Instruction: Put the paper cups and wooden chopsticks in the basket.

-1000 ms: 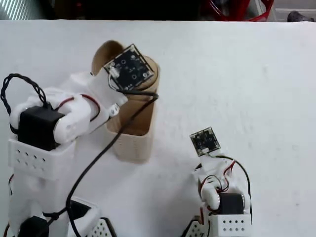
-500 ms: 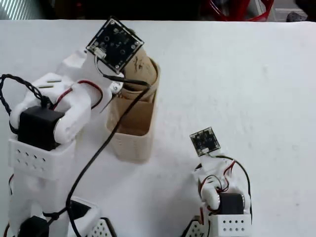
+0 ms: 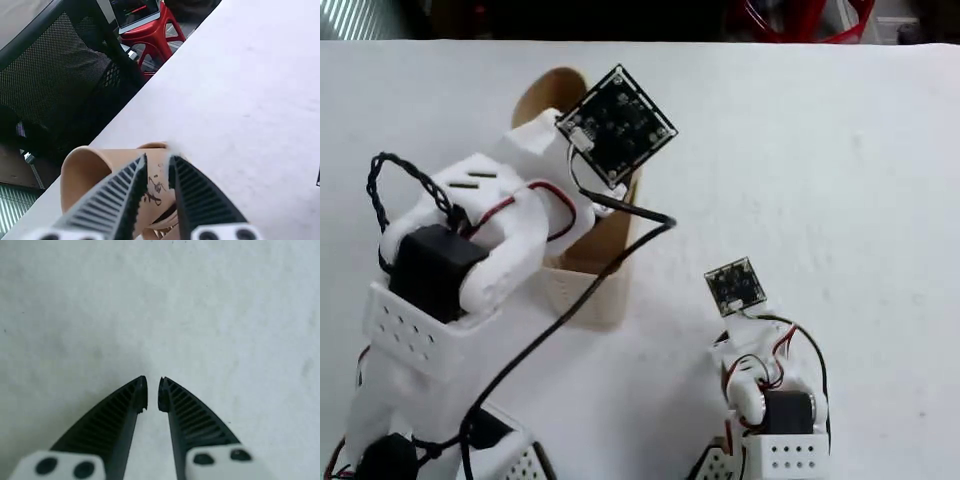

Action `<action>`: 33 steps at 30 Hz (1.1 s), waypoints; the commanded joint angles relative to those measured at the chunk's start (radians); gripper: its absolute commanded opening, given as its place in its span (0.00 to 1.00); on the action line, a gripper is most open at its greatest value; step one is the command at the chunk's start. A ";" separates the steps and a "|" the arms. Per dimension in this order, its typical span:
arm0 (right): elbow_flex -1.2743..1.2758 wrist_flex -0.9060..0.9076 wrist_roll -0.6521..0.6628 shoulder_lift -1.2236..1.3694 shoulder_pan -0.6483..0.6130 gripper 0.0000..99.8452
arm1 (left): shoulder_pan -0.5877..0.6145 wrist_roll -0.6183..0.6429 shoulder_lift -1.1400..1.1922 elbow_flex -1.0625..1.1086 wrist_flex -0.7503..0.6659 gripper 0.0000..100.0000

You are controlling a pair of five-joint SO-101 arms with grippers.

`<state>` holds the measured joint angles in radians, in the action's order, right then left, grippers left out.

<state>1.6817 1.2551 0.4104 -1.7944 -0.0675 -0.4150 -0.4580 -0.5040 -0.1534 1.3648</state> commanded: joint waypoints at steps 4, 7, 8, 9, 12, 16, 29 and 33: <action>0.009 0.005 0.006 -0.007 0.012 0.05 | 0.053 0.048 -0.027 -0.057 -0.035 0.09; 0.009 0.005 0.006 -0.007 0.012 0.05 | 0.091 0.083 -0.027 -0.052 -0.063 0.09; 0.009 0.005 0.006 -0.007 0.012 0.05 | 0.096 0.084 -0.025 -0.049 -0.063 0.09; 0.009 0.005 0.006 -0.007 0.012 0.05 | 0.096 0.087 -0.018 -0.046 -0.063 0.09; 0.009 0.005 0.006 -0.007 0.012 0.05 | 0.087 0.081 -0.015 0.014 -0.091 0.09; 0.009 0.005 0.006 -0.007 0.012 0.05 | 0.096 0.080 -0.025 0.127 -0.130 0.09; 0.009 0.005 0.006 -0.007 0.012 0.05 | 0.133 0.037 -0.019 0.647 -0.445 0.09; 0.009 0.005 0.006 -0.007 0.012 0.05 | 0.140 -0.028 -0.024 0.772 -0.551 0.09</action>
<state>1.6817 1.2551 0.4104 -1.7944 -0.0675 -0.2908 -0.4473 -0.5317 0.5002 0.8508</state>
